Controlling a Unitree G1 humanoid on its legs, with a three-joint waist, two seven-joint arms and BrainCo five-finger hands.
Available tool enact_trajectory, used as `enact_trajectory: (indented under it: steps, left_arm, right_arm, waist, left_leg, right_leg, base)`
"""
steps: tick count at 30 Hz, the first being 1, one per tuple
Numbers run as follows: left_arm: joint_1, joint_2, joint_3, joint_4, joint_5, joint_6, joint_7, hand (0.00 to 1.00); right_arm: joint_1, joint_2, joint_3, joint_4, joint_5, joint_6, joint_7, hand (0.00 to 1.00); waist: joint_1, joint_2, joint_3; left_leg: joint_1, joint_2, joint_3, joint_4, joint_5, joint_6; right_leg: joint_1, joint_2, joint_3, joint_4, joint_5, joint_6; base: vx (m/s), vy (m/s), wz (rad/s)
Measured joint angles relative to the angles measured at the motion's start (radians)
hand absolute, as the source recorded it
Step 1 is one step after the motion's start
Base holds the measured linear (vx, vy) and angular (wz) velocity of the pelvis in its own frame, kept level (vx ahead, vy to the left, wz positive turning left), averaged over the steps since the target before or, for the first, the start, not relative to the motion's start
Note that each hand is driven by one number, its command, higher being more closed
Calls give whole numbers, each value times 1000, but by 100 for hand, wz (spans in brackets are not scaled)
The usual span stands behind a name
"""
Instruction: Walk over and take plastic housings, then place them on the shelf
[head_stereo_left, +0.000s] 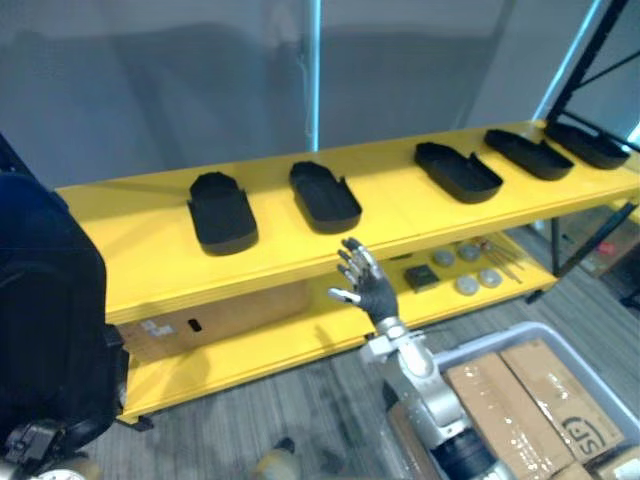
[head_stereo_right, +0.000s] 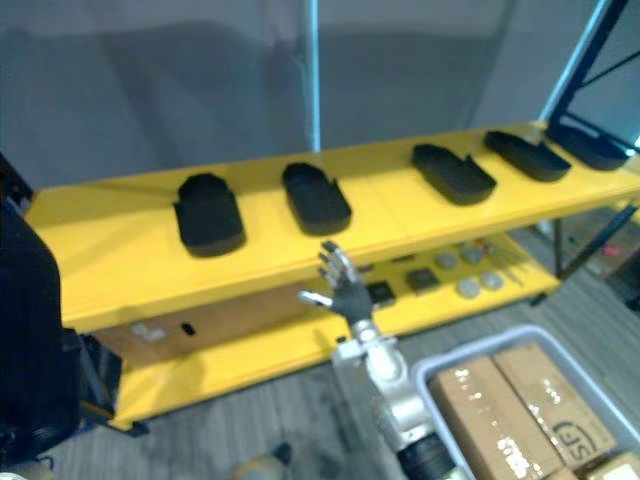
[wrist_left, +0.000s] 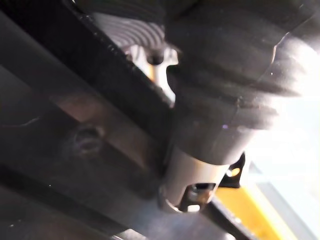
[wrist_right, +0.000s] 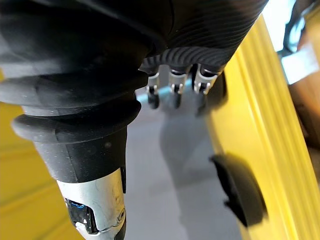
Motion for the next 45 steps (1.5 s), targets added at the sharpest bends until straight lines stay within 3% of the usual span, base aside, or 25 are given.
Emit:
enact_trajectory:
  steps: [5,8,13,16,18,21,22,23,25,28,32,33,34,35,36,37,38,39,40,41,43,45]
  left_arm:
    - [-5,8,1,-5,0,-3,-7,100]
    - [-48,31,-24,-5,0,-4,-7,100]
    - [-154,121,-126,36,0,-20,-11,100]
    - [-188,126,-135,72,0,-19,-33,100]
    - [-174,125,-136,89,0,-19,-46,100]
    - [-131,119,-149,105,-10,-18,-72,100]
    - [-116,115,-168,108,-22,-19,-81,100]
    - [-107,103,-180,121,-24,-20,-96,100]
    - [-103,94,-196,145,-30,-21,-113,100]
    - [-98,80,-225,150,-29,-31,-112,100]
    - [-100,85,-211,141,-30,-43,-106,100]
    - [-111,86,-208,139,-30,-43,-110,100]
    - [-133,88,-206,138,-34,-43,-122,100]
    - [-162,85,-208,139,-39,-44,-137,100]
    - [-179,85,-215,143,-39,-44,-143,100]
    - [-207,96,-227,140,-36,-46,-156,100]
    - [-227,124,-237,140,-34,-49,-153,100]
    - [-238,140,-249,141,-29,-49,-149,100]
    - [-269,169,-270,144,-22,-48,-134,100]
    - [-303,184,-295,145,-15,-46,-116,100]
    - [-375,212,-323,172,0,-34,-105,100]
    - [-444,227,-346,226,1,-15,-102,100]
  right_arm:
    - [-3,-2,-6,-3,0,-58,51,0]
    - [-4,-12,-7,-3,2,-77,68,0]
    - [-5,-27,-73,-3,2,-107,101,0]
    - [-14,-28,-83,-3,2,-116,116,0]
    - [-14,-29,-84,-3,2,-116,137,0]
    - [-8,-35,-90,-4,2,-116,157,0]
    - [3,-35,-105,-7,2,-116,170,0]
    - [24,-38,-124,-14,2,-116,172,0]
    - [64,-53,-138,-36,2,-120,173,0]
    - [83,-78,-142,-40,1,-141,173,0]
    - [70,-41,-116,-40,-8,-194,173,0]
    - [61,-33,-117,-40,-9,-202,172,0]
    - [55,-27,-120,-40,-14,-209,167,0]
    - [53,-27,-129,-41,-27,-214,165,0]
    - [54,-28,-138,-41,-31,-214,165,0]
    - [53,-28,-147,-41,-39,-215,164,0]
    - [42,-23,-146,-41,-43,-215,167,0]
    - [35,-20,-145,-41,-46,-215,169,0]
    - [19,-19,-144,-42,-47,-217,174,0]
    - [5,-21,-144,-42,-45,-225,183,0]
    - [-10,-27,-145,-50,-45,-246,207,0]
    - [-10,-31,-142,-74,-48,-247,217,0]
  waist:
    - [-1,-40,18]
    - [-35,-54,28]
    - [-68,-40,42]
    - [-79,-39,57]
    - [-81,-28,67]
    - [-97,11,92]
    - [-112,22,105]
    - [-126,41,120]
    - [-157,61,129]
    - [-161,74,126]
    - [-153,46,118]
    - [-152,32,120]
    - [-152,4,115]
    - [-162,-15,118]
    - [-168,-14,118]
    - [-172,-17,119]
    - [-175,-24,123]
    - [-185,-21,125]
    - [-205,-19,126]
    - [-220,-16,126]
    - [-235,-15,126]
    - [-255,-14,126]
  left_leg:
    - [14,4,82,-6,-9,13]
    - [-5,-1,68,-2,-9,14]
    - [-31,-5,-27,-40,36,5]
    - [-40,-13,-66,-59,66,-10]
    - [-38,-6,-70,-51,71,-19]
    - [-37,27,-62,-26,82,-35]
    - [-37,39,-21,-28,101,-26]
    - [-40,72,73,-30,110,30]
    - [-66,132,244,-17,104,53]
    - [-92,144,350,-23,106,53]
    - [-93,99,415,-15,162,59]
    - [-97,78,417,3,167,58]
    - [-112,43,419,34,151,67]
    - [-106,13,416,48,125,76]
    - [-102,4,401,51,121,81]
    - [-77,-1,395,40,109,93]
    - [-37,-3,390,28,92,103]
    - [-21,2,374,21,87,110]
    - [11,10,345,0,84,122]
    - [38,23,320,-22,84,122]
    - [50,35,283,-45,84,122]
    - [46,36,236,-60,85,117]
  right_leg:
    - [-53,-30,111,23,-11,-20]
    - [-83,-32,253,47,-12,-22]
    - [-103,-14,405,94,-44,-57]
    - [-97,-12,406,102,-102,-39]
    - [-78,3,406,91,-121,-16]
    - [-35,57,402,67,-155,-17]
    - [-14,70,391,66,-184,-6]
    - [8,88,360,66,-185,-1]
    - [36,101,293,61,-188,9]
    - [32,84,267,62,-200,20]
    - [43,41,284,50,-204,24]
    - [47,22,290,53,-211,12]
    - [51,-7,288,70,-232,-36]
    - [53,-38,292,139,-213,-100]
    - [33,-62,301,216,-187,-112]
    - [-39,-111,368,395,-118,-130]
    - [-104,-146,450,548,-7,-123]
    - [-128,-152,483,602,-14,-107]
    - [-168,-127,525,664,-144,-94]
    - [-196,-75,551,632,-219,-91]
    - [-244,10,592,496,-255,-113]
    - [-290,96,693,307,-245,-105]
  base:
    - [-5,3,-33]
    - [-10,11,8]
    - [-7,-23,53]
    - [-14,-93,41]
    - [-31,-111,14]
    - [-94,-105,24]
    - [-206,-112,60]
    - [-181,-89,70]
    - [-175,-37,90]
    - [-123,74,54]
    - [48,76,10]
    - [125,107,23]
    - [202,133,40]
    - [191,126,54]
    - [185,179,54]
    - [159,218,37]
    - [162,206,27]
    - [200,68,34]
    - [215,-19,55]
    - [211,-41,60]
    - [171,-57,62]
    - [155,-180,73]
